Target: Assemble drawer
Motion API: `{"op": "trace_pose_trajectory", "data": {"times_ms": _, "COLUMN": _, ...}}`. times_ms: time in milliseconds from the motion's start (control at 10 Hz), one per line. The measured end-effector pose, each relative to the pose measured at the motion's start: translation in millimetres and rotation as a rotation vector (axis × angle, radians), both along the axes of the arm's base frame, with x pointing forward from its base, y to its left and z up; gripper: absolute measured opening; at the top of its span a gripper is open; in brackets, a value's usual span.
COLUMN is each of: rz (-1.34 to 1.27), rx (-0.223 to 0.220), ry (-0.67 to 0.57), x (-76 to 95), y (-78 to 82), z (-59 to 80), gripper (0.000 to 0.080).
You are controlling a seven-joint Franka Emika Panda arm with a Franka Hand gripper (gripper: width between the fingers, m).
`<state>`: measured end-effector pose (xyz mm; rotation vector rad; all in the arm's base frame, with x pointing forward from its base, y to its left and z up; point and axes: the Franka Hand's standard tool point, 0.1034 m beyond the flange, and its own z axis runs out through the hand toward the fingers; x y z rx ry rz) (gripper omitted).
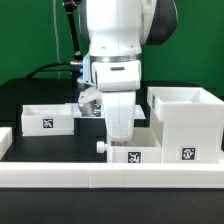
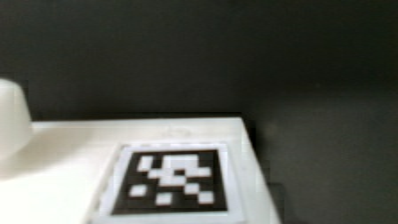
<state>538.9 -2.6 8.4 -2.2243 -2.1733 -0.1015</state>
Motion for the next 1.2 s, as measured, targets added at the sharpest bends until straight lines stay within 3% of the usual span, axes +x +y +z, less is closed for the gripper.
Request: {"op": "trace_pose_trajectory", "data": {"times_ms": 1200, "rz": -0.020, "rx": -0.003, "ry": 0.026, "x": 0.0, "y": 0.7, "z": -0.2, "gripper": 0.0042}}
